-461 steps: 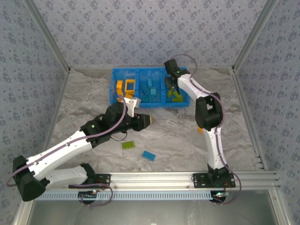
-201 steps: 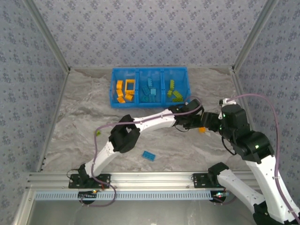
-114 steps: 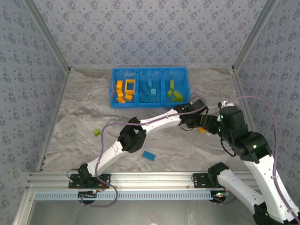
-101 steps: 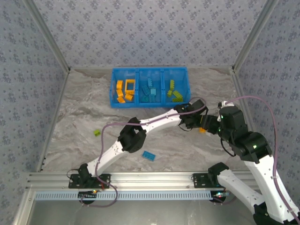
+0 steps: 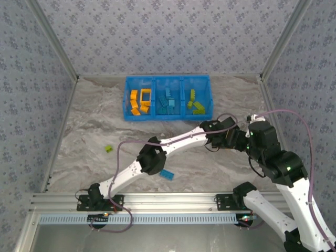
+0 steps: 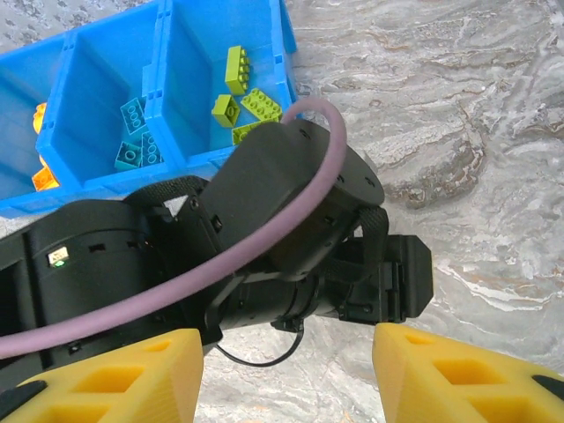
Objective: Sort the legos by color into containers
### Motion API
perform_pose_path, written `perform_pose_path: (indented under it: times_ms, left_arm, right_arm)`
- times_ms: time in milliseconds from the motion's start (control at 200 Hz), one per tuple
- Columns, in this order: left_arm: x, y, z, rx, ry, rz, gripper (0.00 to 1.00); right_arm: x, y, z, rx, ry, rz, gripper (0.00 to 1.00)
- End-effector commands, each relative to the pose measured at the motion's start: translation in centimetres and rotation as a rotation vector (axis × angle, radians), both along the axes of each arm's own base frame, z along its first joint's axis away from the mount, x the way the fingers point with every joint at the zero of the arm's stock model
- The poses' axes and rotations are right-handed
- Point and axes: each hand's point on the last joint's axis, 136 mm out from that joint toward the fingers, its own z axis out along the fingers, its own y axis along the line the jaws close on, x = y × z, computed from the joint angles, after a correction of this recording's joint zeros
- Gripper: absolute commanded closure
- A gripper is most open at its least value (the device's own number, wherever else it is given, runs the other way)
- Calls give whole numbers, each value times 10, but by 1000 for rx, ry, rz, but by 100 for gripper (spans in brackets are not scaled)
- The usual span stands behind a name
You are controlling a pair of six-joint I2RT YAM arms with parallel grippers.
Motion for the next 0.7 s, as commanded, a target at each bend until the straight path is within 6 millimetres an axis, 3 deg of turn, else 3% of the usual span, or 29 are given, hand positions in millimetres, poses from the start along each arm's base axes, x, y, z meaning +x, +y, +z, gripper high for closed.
perform_pose_path:
  times_ms: [0, 255, 695]
  left_arm:
    - [-1, 12, -18, 81, -7, -2, 34]
    - [3, 21, -34, 142, -30, 3, 49]
    - [26, 60, -8, 299, -202, -21, 64]
  right_arm:
    - [-5, -4, 4, 3, -5, -19, 43]
    - [-5, -3, 1, 16, -2, -18, 43]
    - [-3, 0, -2, 23, -3, -10, 43]
